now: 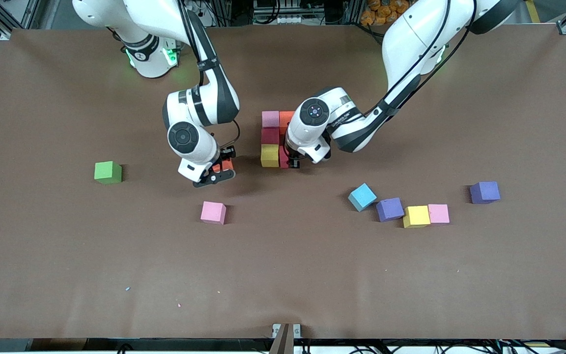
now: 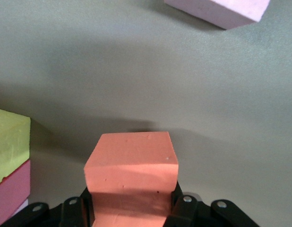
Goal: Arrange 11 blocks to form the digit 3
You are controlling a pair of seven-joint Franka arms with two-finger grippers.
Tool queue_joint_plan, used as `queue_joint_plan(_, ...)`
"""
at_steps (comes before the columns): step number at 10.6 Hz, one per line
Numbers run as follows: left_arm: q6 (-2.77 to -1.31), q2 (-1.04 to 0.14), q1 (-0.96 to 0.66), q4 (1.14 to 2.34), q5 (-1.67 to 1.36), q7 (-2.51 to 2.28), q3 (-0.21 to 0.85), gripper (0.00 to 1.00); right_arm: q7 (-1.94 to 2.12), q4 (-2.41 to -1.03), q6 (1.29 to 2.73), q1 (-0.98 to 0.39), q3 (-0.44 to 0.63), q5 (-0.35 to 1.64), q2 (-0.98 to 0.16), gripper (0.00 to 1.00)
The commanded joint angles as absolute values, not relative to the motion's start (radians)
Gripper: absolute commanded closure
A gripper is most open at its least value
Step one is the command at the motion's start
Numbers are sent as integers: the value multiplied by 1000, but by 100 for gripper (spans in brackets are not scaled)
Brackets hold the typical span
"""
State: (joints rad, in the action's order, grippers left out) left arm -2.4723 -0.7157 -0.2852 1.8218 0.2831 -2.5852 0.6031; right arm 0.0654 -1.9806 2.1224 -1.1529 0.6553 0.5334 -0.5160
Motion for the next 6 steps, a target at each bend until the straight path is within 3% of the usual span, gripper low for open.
queue_joint_plan(1, -2482, -726, -295, 1809, 313, -2615, 598, 100, 28, -1979, 2114, -1160, 657, 555, -511, 100)
queue_joint_plan(6, -2480, -732, -295, 1796, 313, -2614, 598, 100, -15, -1971, 2118, -1163, 646, 557, -515, 100)
